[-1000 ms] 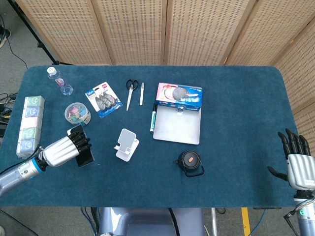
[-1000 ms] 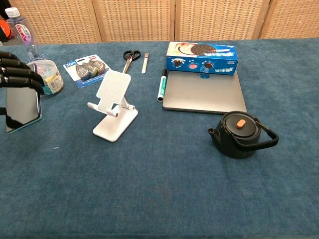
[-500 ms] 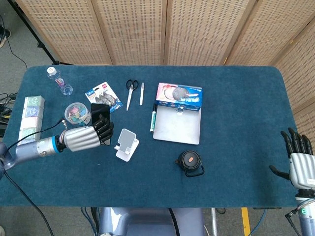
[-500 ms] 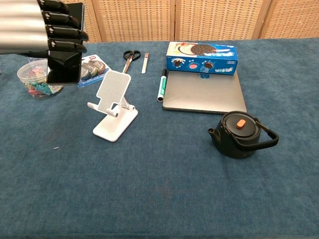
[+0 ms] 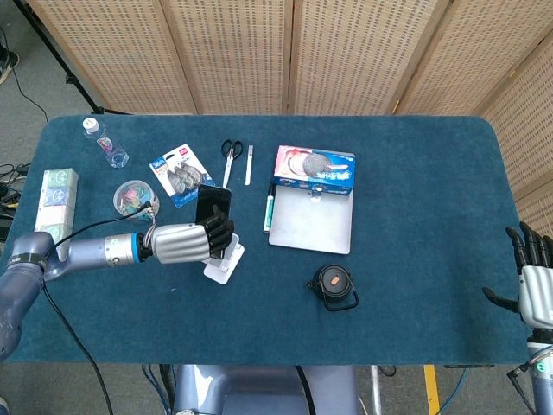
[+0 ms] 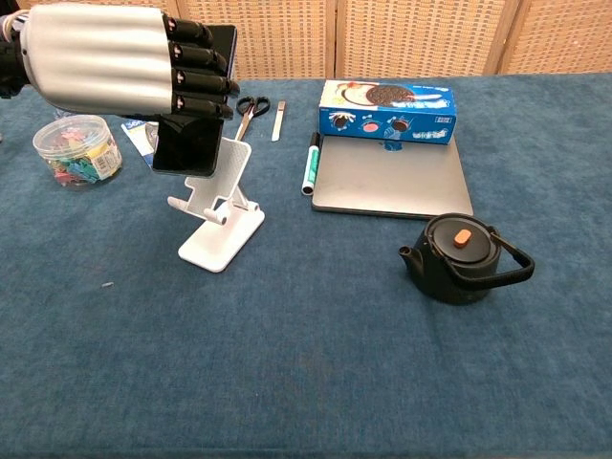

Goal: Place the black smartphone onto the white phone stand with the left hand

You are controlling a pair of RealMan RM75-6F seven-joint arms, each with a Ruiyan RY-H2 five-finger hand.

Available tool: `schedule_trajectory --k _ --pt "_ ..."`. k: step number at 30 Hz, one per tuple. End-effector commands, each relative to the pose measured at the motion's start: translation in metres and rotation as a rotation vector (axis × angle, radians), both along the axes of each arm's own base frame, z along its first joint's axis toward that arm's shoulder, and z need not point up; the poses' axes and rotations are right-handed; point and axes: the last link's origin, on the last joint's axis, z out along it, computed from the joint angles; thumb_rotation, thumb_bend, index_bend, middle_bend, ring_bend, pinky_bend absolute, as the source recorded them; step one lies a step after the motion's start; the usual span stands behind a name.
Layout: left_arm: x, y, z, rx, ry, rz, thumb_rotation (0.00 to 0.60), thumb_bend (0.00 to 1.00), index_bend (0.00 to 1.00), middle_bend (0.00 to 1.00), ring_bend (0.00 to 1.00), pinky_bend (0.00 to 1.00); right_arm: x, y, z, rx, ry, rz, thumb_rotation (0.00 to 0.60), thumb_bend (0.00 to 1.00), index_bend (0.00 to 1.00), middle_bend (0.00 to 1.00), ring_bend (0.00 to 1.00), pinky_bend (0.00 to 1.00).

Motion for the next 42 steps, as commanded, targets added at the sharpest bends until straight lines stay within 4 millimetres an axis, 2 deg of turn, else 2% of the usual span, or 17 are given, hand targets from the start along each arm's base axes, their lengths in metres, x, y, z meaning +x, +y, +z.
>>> schedule_trajectory --k 1,16,35,37,42 --pt "0.004 0.001 -0.011 -0.020 0.002 0.005 0.600 0.22 0.55 0.40 0.34 0.39 -0.001 -0.001 0.000 -0.003 0.001 -0.002 0.600 0.00 0.00 0.00 0.00 0.00" --pt "0.017 0.007 -0.025 -0.056 0.017 -0.034 0.600 0.25 0.53 0.39 0.34 0.39 -0.004 -0.003 0.002 -0.016 0.005 -0.018 0.600 0.00 0.00 0.00 0.00 0.00" --pt "0.002 0.002 -0.030 -0.062 0.051 -0.019 0.600 0.26 0.48 0.35 0.34 0.37 -0.002 -0.004 -0.001 -0.002 -0.001 -0.010 0.600 0.00 0.00 0.00 0.00 0.00" --pt "0.002 0.002 -0.030 -0.060 0.051 -0.014 0.600 0.26 0.46 0.33 0.34 0.36 -0.003 -0.004 -0.001 -0.003 -0.001 -0.011 0.600 0.00 0.00 0.00 0.00 0.00" --pt "-0.002 0.003 -0.032 -0.057 0.061 -0.001 0.600 0.25 0.32 0.17 0.31 0.33 -0.003 -0.003 -0.001 -0.001 -0.004 -0.013 0.600 0.00 0.00 0.00 0.00 0.00"
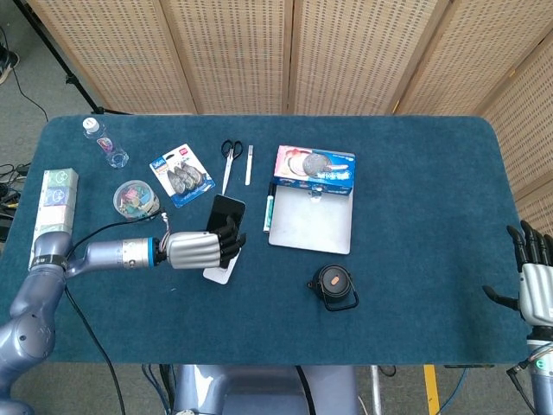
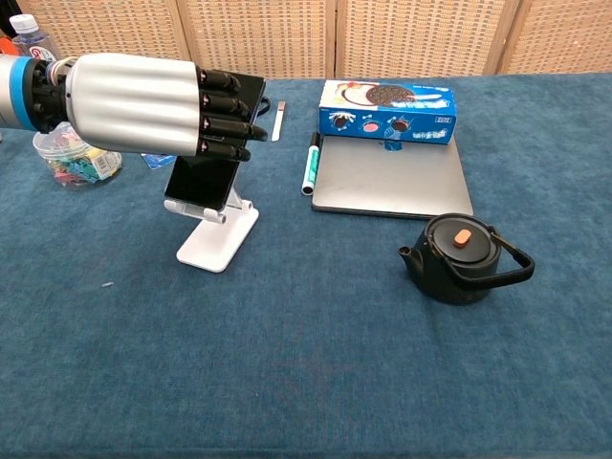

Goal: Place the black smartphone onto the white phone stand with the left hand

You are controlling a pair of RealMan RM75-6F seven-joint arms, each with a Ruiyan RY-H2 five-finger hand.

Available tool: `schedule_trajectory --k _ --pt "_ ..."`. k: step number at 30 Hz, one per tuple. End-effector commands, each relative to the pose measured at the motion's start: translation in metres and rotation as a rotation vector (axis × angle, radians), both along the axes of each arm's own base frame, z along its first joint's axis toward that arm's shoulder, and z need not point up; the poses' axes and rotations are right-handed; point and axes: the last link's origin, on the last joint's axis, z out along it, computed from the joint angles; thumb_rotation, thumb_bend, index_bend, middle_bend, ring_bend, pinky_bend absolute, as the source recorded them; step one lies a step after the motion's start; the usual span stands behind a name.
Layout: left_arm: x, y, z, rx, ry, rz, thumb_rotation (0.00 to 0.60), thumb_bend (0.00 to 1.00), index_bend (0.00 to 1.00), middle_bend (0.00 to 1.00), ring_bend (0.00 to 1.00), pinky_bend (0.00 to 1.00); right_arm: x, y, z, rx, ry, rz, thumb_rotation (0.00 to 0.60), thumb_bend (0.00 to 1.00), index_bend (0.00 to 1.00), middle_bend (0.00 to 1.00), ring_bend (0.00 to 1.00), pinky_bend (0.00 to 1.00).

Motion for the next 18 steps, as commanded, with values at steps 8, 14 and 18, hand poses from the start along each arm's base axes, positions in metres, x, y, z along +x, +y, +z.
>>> schedule_trajectory --k 8,14,18 --pt "-0.006 0.001 0.004 0.009 0.019 0.008 0.600 0.24 0.25 0.07 0.25 0.30 0.001 0.000 0.000 0.001 -0.003 0.002 0.600 0.00 0.00 0.00 0.00 0.00" --pt "-0.009 0.001 0.008 0.014 0.022 0.010 0.600 0.22 0.15 0.00 0.18 0.26 0.001 0.000 0.000 0.000 -0.003 0.003 0.600 0.00 0.00 0.00 0.00 0.00" --pt "-0.012 0.000 0.011 0.019 0.025 0.016 0.600 0.21 0.09 0.00 0.16 0.26 0.001 0.001 -0.001 0.003 -0.006 0.003 0.600 0.00 0.00 0.00 0.00 0.00"
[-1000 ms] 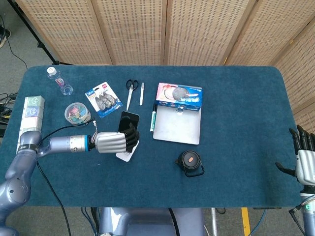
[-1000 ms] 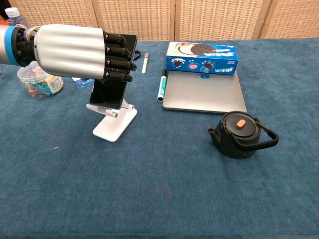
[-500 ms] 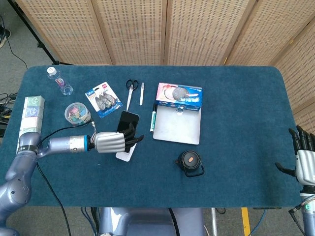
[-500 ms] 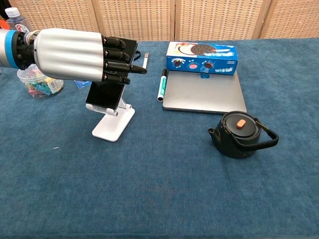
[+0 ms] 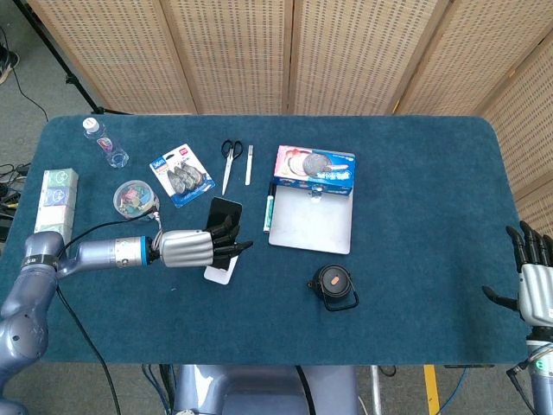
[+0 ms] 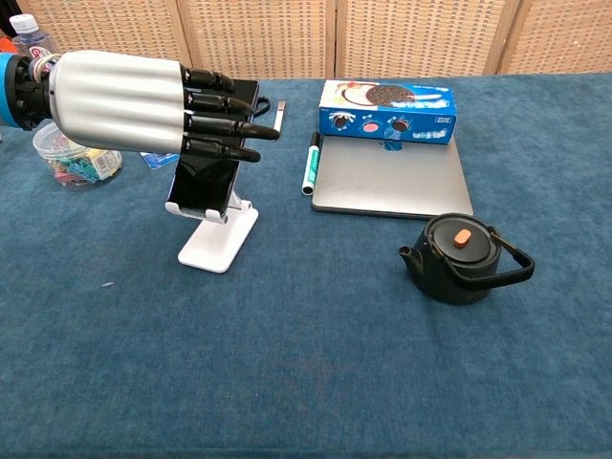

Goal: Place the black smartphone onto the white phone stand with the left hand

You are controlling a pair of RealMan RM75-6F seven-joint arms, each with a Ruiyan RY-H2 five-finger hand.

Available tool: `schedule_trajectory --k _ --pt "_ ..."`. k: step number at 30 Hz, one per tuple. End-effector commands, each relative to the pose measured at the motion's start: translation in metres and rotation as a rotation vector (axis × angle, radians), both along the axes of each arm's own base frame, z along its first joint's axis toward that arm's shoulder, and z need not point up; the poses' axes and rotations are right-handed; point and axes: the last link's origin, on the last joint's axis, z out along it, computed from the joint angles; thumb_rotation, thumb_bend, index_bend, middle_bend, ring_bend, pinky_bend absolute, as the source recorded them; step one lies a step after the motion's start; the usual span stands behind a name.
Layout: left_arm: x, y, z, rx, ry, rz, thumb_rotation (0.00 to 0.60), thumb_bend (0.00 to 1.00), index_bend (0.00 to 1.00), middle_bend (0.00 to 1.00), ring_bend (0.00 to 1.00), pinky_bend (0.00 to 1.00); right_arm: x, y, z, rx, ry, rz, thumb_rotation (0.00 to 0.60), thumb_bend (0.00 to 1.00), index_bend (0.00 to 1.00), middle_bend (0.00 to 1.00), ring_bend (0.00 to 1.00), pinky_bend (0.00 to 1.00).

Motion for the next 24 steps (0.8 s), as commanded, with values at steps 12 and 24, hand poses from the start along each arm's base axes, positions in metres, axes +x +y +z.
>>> schedule_trajectory --k 12,24 --pt "-0.004 -0.031 0.065 -0.074 -0.417 0.130 0.600 0.00 0.00 0.00 0.01 0.16 0.005 0.003 -0.001 0.016 -0.012 0.015 0.600 0.00 0.00 0.00 0.00 0.00" --pt "-0.070 -0.129 0.118 0.009 -0.981 0.912 0.600 0.00 0.00 0.00 0.00 0.00 0.013 0.008 -0.002 0.017 0.023 0.056 0.600 0.00 0.00 0.00 0.00 0.00"
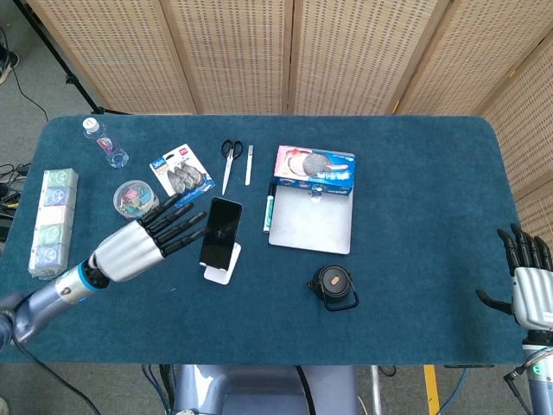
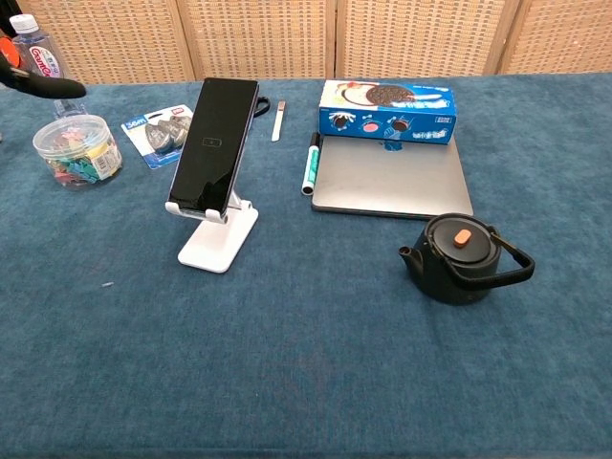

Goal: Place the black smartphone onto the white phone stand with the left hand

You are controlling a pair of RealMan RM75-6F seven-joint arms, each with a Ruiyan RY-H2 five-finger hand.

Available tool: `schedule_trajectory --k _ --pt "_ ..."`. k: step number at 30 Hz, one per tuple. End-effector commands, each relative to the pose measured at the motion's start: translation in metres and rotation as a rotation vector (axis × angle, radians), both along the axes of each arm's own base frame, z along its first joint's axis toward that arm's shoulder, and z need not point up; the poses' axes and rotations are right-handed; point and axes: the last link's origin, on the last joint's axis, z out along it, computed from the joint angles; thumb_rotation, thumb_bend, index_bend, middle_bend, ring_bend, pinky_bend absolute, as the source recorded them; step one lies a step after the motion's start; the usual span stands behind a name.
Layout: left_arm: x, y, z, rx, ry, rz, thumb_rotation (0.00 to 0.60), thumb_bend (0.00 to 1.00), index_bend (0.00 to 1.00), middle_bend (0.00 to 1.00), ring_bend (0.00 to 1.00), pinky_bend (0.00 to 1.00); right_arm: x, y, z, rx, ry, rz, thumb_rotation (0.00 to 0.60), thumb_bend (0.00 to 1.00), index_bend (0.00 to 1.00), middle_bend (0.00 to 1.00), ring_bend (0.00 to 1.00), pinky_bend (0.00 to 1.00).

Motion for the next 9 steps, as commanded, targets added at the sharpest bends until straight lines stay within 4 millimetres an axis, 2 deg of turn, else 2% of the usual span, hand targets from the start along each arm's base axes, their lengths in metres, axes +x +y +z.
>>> schedule_trajectory --k 1,4,9 --pt "-0.058 -0.063 0.044 0.020 -0.250 0.594 0.600 0.00 0.00 0.00 0.00 0.00 0.005 0.003 -0.001 -0.010 0.017 0.028 0.600 0.00 0.00 0.00 0.00 0.00" --pt "-0.085 -0.094 0.046 0.001 -0.328 0.884 0.600 0.00 0.00 0.00 0.00 0.00 0.008 0.005 -0.001 -0.017 0.041 0.053 0.600 0.00 0.00 0.00 0.00 0.00" --pt "-0.119 -0.126 0.033 -0.062 -0.477 1.128 0.600 0.00 0.00 0.00 0.00 0.00 0.012 0.009 0.001 -0.036 0.070 0.086 0.600 0.00 0.00 0.00 0.00 0.00"
